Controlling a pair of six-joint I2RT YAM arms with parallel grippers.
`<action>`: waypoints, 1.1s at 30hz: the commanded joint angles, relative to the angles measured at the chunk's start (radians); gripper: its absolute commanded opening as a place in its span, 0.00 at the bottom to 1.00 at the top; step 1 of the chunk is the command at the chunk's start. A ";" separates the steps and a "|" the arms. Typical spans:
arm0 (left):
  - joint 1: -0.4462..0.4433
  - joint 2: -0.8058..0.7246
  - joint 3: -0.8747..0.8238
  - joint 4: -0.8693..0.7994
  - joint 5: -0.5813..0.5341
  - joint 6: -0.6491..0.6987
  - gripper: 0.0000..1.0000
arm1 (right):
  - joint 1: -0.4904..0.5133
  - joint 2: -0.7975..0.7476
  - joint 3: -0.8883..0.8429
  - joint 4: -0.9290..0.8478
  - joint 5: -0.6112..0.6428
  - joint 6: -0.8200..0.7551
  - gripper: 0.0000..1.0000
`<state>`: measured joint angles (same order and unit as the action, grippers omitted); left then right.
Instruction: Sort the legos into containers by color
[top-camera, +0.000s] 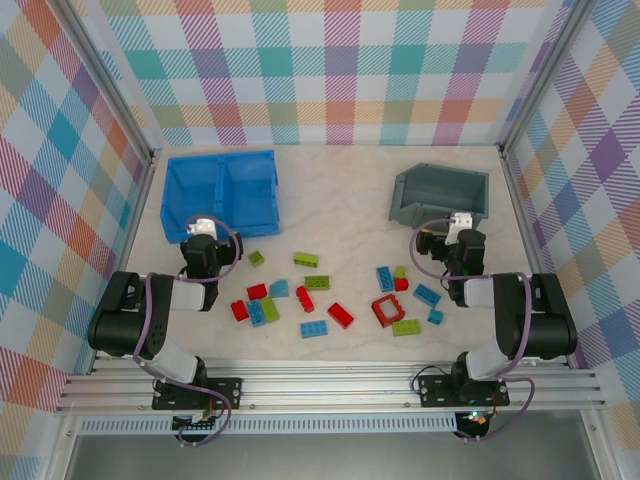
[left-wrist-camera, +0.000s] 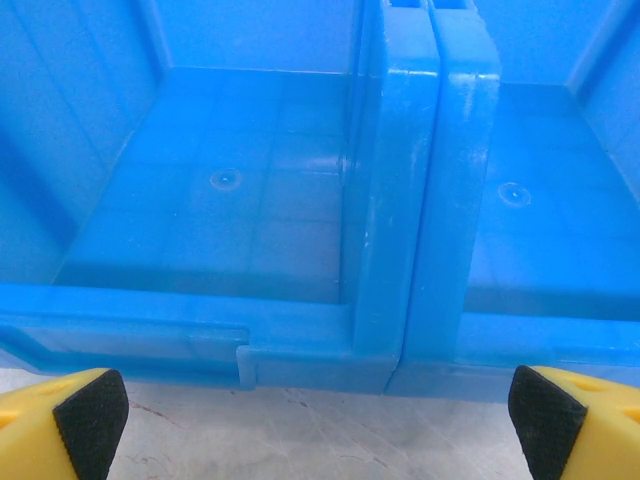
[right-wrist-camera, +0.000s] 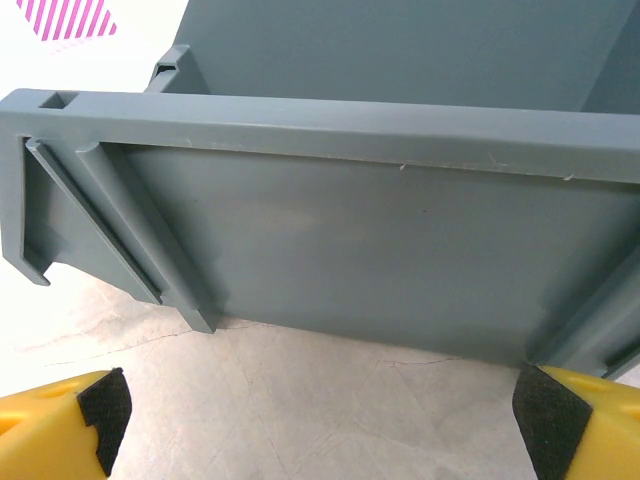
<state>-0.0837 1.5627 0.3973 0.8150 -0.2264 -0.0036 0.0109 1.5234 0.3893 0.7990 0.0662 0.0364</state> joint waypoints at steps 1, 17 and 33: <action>-0.002 0.000 0.002 0.027 -0.009 -0.005 1.00 | 0.003 0.001 0.022 0.011 -0.020 -0.011 1.00; -0.080 -0.466 0.152 -0.455 -0.059 0.015 1.00 | 0.006 -0.382 0.191 -0.472 0.046 0.036 1.00; 0.061 0.000 1.244 -1.733 0.133 -0.364 0.97 | 0.008 -0.249 1.070 -1.699 -0.067 0.687 0.84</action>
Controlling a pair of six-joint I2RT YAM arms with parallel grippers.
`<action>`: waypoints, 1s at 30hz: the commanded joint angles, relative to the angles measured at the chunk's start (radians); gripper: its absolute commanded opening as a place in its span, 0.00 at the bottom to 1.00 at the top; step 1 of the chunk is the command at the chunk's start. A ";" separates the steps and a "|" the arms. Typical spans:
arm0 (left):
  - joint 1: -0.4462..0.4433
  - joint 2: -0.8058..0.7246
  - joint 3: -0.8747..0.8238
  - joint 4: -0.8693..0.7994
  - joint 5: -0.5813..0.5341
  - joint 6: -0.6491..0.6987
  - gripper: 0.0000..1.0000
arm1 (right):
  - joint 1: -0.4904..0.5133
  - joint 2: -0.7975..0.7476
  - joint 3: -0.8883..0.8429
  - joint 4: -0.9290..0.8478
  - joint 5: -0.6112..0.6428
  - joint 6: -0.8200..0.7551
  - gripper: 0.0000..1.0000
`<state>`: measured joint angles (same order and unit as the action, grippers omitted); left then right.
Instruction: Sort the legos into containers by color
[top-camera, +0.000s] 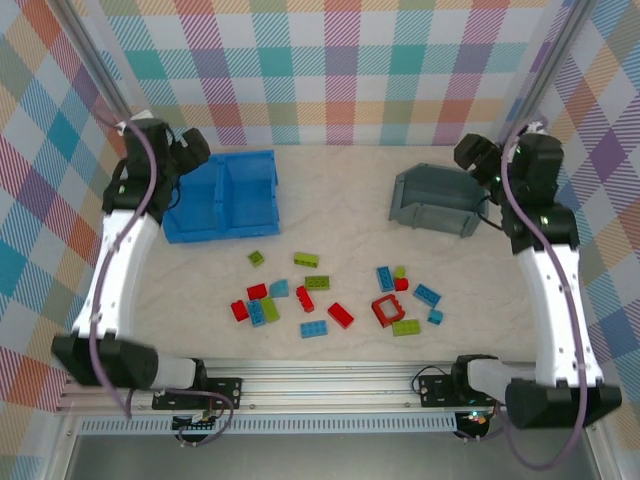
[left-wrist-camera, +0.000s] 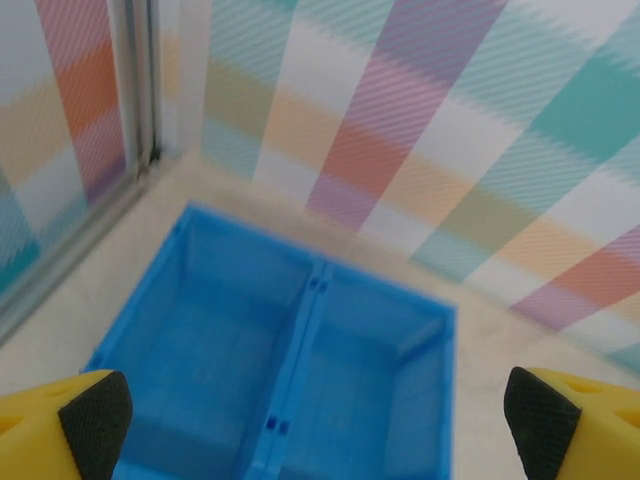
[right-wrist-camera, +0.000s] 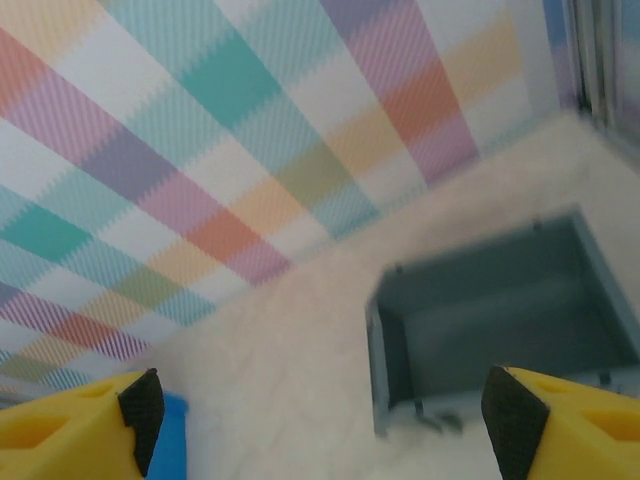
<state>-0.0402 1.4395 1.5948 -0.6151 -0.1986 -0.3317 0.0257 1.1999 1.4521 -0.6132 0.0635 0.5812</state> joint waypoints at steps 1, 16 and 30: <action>0.024 0.167 0.071 -0.316 0.119 -0.027 0.97 | -0.006 0.098 0.017 -0.313 -0.068 0.191 0.84; 0.042 0.202 0.002 -0.252 0.278 0.018 0.85 | -0.016 0.447 -0.015 -0.239 -0.116 0.766 0.77; 0.040 0.080 -0.108 -0.116 0.413 0.056 0.82 | -0.061 0.675 0.098 -0.176 -0.191 0.688 0.68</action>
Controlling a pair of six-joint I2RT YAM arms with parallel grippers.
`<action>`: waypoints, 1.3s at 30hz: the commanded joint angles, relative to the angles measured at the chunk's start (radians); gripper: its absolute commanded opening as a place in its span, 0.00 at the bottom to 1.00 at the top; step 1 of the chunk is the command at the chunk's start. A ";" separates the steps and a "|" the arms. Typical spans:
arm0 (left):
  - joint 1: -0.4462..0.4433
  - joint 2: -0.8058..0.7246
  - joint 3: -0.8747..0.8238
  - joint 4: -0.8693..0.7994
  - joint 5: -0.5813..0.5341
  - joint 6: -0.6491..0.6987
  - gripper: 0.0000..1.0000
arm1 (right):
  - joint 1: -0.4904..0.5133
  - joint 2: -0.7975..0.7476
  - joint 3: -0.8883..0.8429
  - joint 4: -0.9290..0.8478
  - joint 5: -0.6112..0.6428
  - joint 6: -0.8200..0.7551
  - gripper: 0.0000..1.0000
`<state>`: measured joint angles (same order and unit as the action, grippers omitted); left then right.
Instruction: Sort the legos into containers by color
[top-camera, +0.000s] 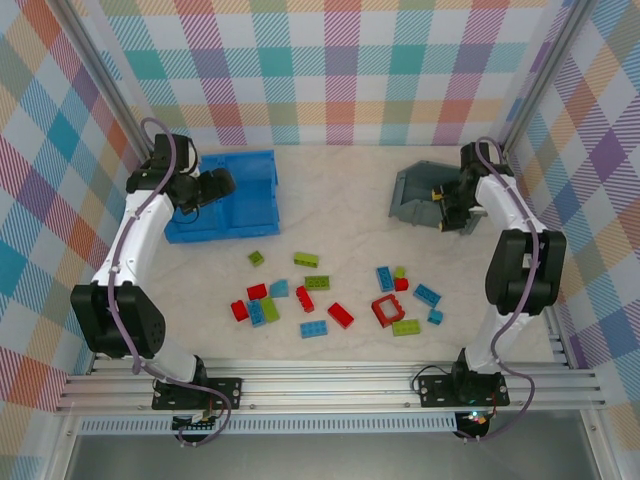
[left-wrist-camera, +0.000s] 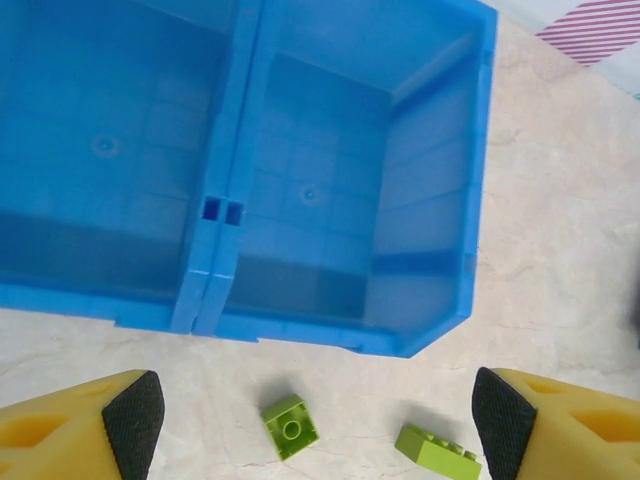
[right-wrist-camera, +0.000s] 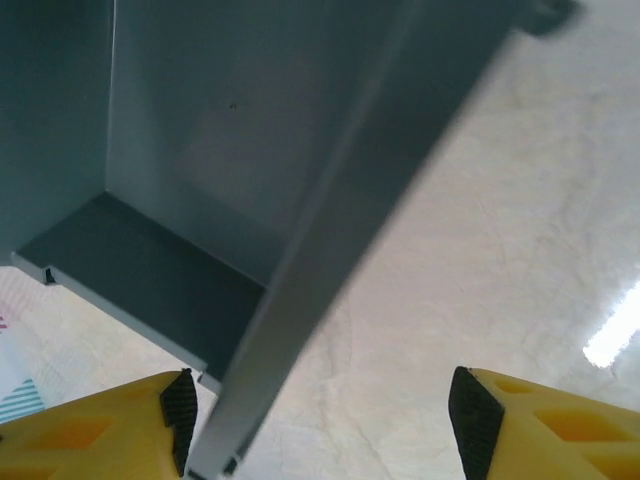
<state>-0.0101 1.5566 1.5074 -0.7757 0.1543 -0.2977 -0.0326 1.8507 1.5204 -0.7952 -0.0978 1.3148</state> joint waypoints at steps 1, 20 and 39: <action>0.010 -0.041 -0.024 0.047 0.067 0.020 0.82 | -0.003 0.021 0.032 0.008 -0.035 -0.056 0.68; -0.235 -0.131 -0.082 0.291 0.287 -0.094 0.82 | 0.006 0.029 0.002 0.002 0.007 -0.048 0.62; -0.222 -0.036 0.047 -0.073 -0.133 -0.012 0.80 | 0.046 0.189 0.265 -0.138 0.097 -0.632 0.09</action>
<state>-0.2844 1.4689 1.4921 -0.6785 0.2150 -0.3553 -0.0097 2.0029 1.7245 -0.9047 -0.0151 0.8856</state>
